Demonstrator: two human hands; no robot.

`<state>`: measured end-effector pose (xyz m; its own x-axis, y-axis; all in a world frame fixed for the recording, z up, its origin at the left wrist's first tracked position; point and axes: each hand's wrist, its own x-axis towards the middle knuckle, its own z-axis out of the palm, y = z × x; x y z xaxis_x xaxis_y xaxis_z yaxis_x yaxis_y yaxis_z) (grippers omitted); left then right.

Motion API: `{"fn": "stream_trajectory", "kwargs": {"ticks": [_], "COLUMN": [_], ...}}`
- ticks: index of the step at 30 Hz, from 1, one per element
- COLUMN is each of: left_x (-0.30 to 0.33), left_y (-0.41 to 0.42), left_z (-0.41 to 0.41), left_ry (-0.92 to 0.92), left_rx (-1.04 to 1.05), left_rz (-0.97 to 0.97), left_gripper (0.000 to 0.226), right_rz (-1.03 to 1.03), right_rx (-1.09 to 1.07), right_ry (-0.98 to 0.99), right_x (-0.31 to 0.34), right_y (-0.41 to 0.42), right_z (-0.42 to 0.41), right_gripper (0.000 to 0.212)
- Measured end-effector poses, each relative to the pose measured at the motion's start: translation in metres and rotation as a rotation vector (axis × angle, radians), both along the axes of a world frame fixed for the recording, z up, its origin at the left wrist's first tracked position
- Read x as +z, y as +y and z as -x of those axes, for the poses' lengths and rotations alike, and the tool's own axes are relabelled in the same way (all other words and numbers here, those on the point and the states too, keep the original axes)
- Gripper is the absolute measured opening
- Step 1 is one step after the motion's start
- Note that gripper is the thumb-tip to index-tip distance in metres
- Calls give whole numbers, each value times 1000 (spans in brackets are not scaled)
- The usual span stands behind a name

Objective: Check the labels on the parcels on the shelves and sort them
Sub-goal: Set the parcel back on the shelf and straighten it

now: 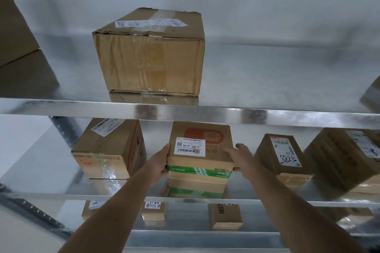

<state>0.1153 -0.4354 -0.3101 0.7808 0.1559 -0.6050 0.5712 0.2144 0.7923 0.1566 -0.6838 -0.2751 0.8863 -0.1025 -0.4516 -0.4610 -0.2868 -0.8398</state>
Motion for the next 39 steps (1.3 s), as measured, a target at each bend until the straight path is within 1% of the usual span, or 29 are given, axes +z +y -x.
{"fn": "stream_trajectory", "kwargs": {"ticks": [1, 2, 3, 6, 9, 13, 16, 18, 22, 24, 26, 27, 28, 29, 31, 32, 34, 35, 37, 39], "left_x": [0, -2, -2, -5, -11, -20, -16, -6, 3, -5, -40, -46, -36, -16, 22, 28, 26, 25, 18, 16], "left_y": [-1, -3, -5, -8, -8, -12, -18, -23, -29, -31, -26, -27, -34, -44, -63, -70, -78, -80, -80, -74], "left_z": [1, 1, 2, -1, -1, 8, 15, 16, 4, -7, -27, -32, -28, -18, 2, 5, 5, 5, 2, 4], "left_ry": [-4, -8, -20, -42, -70, -47, -17, 7, 20, -20, -41, -51, -48, -69, -91, -91, -79, -91, -100, -103], "left_rx": [5, 14, 24, 42, 44, 146, 184, 236, 249, 251, 233, 216, 212, 190, 114, 81, 30, 31, 57, 64], "left_rz": [-7, -11, -25, -71, -78, -47, 15, 16, -30, -36, -92, -114, -94, -52, 1, 17, 31, 28, 54, 65], "left_gripper": [41, 42, 42, 44, 50, 49, 47, 45, 55, 67, 85, 95, 97, 89, 61, 52, 49, 49, 49, 48], "right_rz": [17, 50, 84, 169, 186, 252, 255, 287, 344, 370, 382, 389, 393, 399, 372, 351, 355, 388, 460, 481], "right_rx": [19, 51, 86, 134, 208, 306, 327, 340, 265, 206, 127, 84, 41, -2, -74, -99, -104, -85, -49, -30], "right_ry": [-14, -45, -87, -172, -134, -119, -159, -181, -219, -219, -206, -198, -205, -206, -201, -189, -158, -145, -134, -135], "right_x": [4, 10, 14, 24, 24, 14, 11, 11, 10, 6, 3, 3, 1, 1, 0, -1, 0, 2, 4, 4], "right_y": [-1, -1, -1, 2, 3, -1, -6, -9, -16, -24, -31, -34, -37, -39, -41, -40, -36, -34, -30, -27], "right_z": [-7, -14, -23, -46, -63, -76, -75, -70, -53, -42, -31, -25, -21, -16, -6, -2, 8, 12, 21, 27], "right_gripper": [73, 80, 80, 55, 26, 31, 27, 23, 20, 18, 17, 20, 22, 25, 28, 29, 28, 29, 38, 44]}}
